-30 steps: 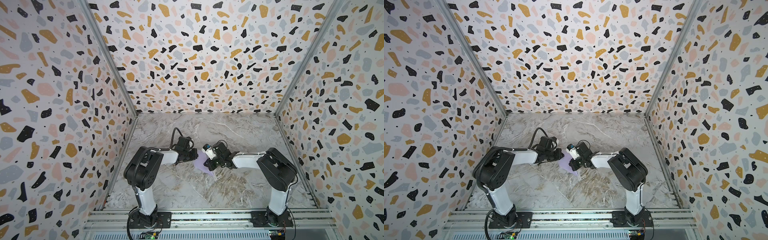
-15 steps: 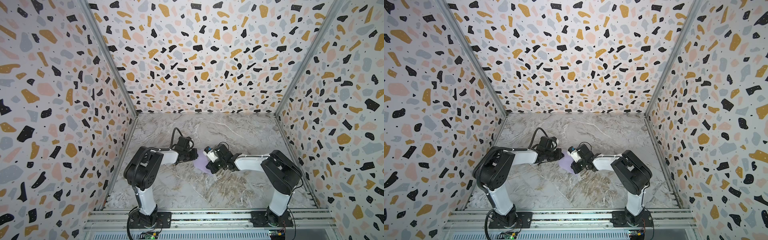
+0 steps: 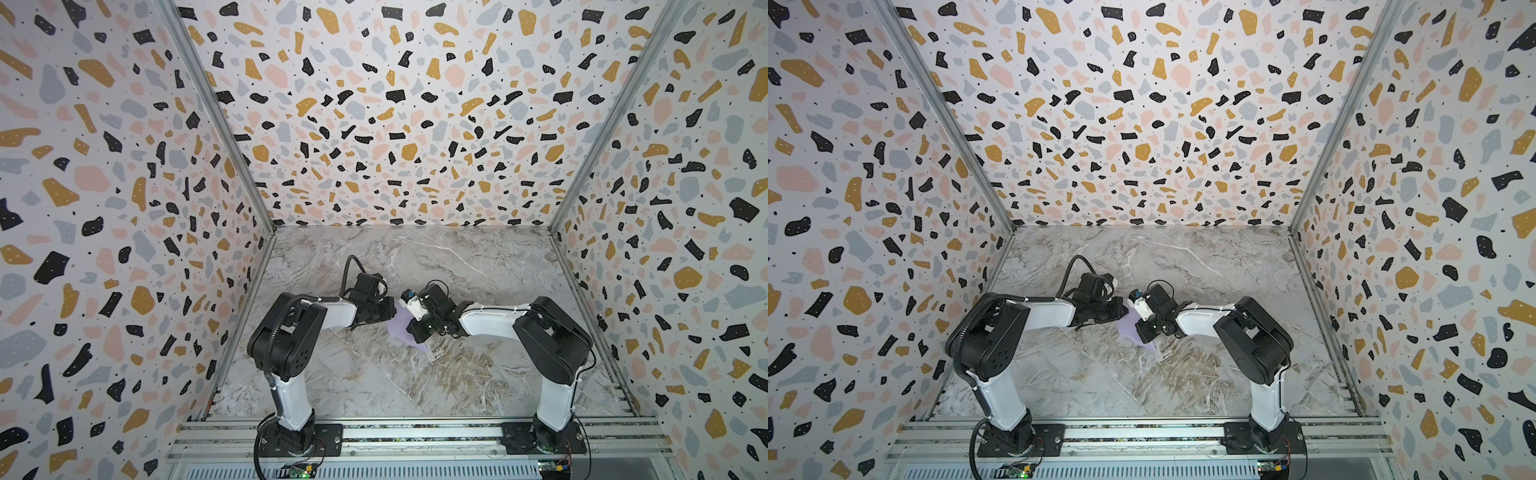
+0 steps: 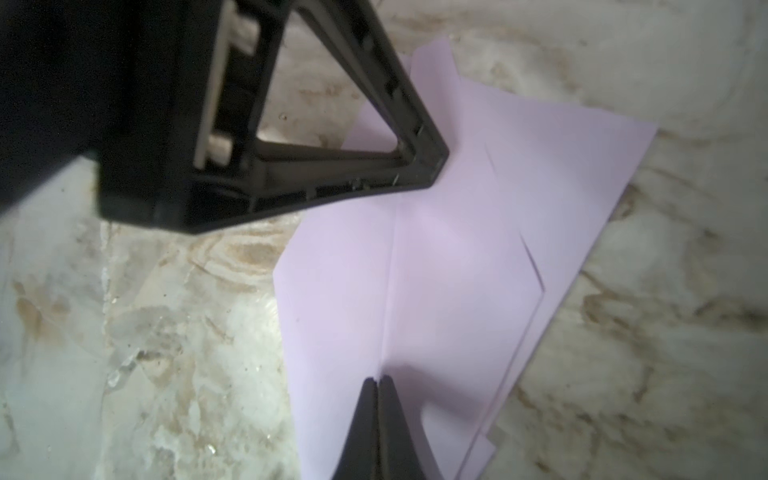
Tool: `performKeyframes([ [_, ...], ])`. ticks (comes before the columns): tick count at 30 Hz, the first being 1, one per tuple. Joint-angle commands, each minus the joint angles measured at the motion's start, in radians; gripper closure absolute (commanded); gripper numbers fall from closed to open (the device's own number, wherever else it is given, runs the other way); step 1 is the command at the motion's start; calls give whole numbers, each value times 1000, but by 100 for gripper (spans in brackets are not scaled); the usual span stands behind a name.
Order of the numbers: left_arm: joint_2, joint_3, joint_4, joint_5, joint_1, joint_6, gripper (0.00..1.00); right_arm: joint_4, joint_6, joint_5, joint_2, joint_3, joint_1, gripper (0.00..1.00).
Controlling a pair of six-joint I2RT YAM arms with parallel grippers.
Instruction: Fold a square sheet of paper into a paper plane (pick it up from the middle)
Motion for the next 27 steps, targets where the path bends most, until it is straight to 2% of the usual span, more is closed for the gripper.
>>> performKeyframes([
  [1,39,-41,-107,-62,12,13,100,-64,5,21,-18,-25,4,99],
  [11,41,-38,-109,-62,13,14,100,-96,15,29,-118,-163,8,99],
  [27,36,-33,-119,-62,14,18,100,-126,41,43,-228,-268,23,99],
])
